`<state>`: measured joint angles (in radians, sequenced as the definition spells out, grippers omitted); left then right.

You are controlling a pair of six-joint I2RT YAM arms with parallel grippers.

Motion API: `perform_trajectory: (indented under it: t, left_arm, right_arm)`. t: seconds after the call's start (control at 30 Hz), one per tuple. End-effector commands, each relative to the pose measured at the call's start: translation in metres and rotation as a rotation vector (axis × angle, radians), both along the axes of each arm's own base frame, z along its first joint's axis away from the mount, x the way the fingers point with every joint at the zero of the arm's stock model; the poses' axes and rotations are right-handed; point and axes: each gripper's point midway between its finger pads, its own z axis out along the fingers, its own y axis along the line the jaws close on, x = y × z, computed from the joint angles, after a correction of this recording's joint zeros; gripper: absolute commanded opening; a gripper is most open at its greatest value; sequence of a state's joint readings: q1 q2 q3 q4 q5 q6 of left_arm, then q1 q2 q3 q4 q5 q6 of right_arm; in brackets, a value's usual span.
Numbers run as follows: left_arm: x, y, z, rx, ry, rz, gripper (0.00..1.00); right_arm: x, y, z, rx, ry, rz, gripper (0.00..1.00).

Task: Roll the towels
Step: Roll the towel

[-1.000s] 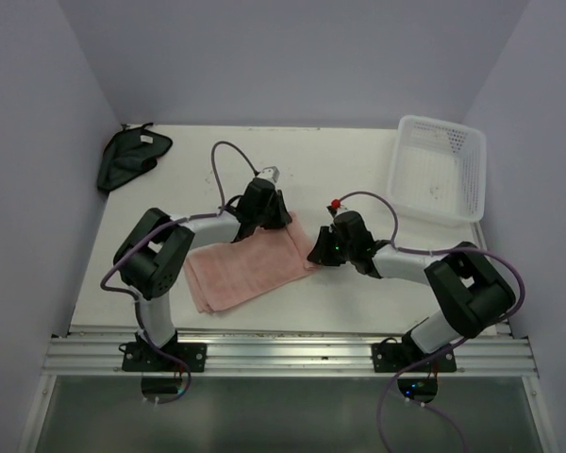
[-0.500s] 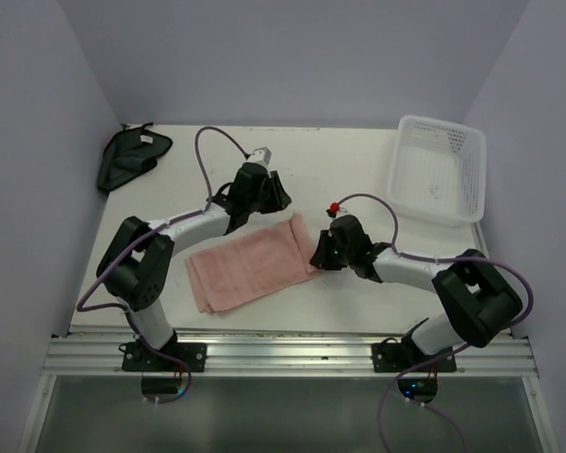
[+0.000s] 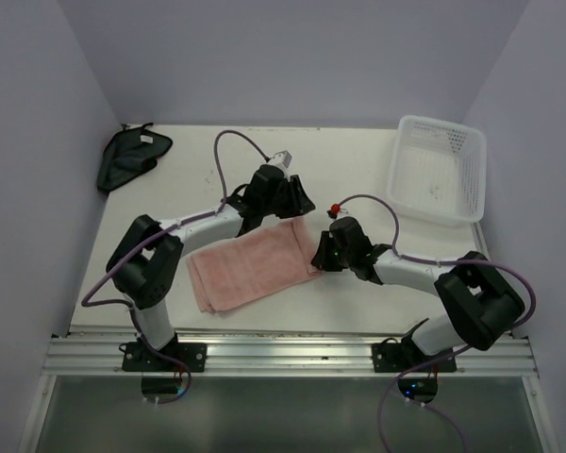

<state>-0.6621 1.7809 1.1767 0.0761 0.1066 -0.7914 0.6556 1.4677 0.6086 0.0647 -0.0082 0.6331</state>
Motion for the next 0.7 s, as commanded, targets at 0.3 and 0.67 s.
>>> perform_trajectory:
  t: [0.3,0.67]
  left_arm:
    - [0.006,-0.013,-0.033,0.101,0.039,-0.003,0.48]
    - [-0.002,0.006,-0.068,0.289,0.088,0.022,0.49]
  right_arm:
    - [-0.012,-0.022,-0.012,-0.076,0.025,-0.043,0.00]
    - [-0.014,-0.022,-0.015,-0.078,0.033,-0.044,0.00]
